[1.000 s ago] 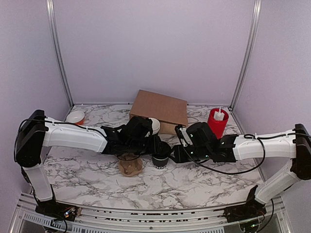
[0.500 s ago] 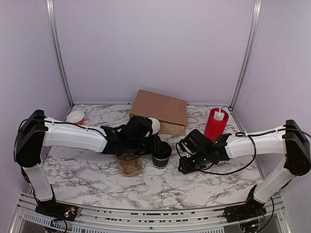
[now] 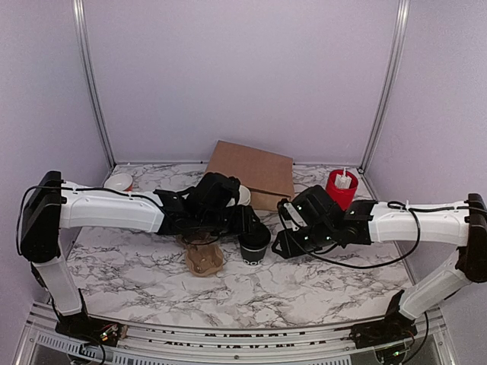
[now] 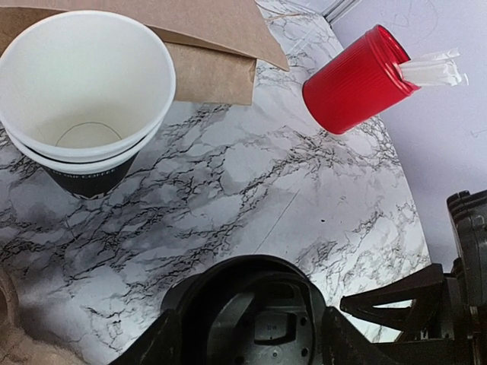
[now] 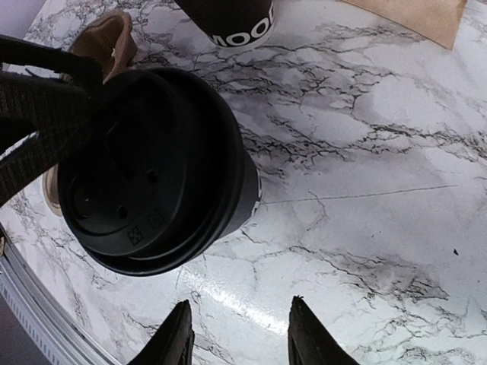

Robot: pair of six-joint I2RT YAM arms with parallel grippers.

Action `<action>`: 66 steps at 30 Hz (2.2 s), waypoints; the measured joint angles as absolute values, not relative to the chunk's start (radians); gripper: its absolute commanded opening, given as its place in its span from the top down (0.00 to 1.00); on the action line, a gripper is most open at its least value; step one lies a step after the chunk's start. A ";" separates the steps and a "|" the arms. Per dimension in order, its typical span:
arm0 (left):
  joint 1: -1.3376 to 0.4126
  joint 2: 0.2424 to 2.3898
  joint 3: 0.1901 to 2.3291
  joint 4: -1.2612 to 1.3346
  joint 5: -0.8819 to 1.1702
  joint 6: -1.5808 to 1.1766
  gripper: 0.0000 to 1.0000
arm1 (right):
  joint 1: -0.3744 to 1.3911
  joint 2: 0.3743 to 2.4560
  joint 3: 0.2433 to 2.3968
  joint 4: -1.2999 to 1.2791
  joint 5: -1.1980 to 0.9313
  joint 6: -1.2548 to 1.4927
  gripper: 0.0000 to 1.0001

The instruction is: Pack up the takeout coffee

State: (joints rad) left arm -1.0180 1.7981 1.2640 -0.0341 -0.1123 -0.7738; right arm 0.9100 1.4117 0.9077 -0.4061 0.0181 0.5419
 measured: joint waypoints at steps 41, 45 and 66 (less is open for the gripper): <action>-1.019 1.785 1.132 -0.071 -0.071 -0.774 0.48 | 0.856 1.517 1.005 -0.382 0.051 0.513 0.62; -1.036 1.808 1.145 -0.064 -0.058 -0.775 0.48 | 0.825 1.544 1.026 -0.378 0.053 0.495 0.62; -1.023 1.550 1.077 -0.049 -0.029 -0.749 0.40 | 0.831 1.435 1.030 -0.405 0.083 0.482 0.57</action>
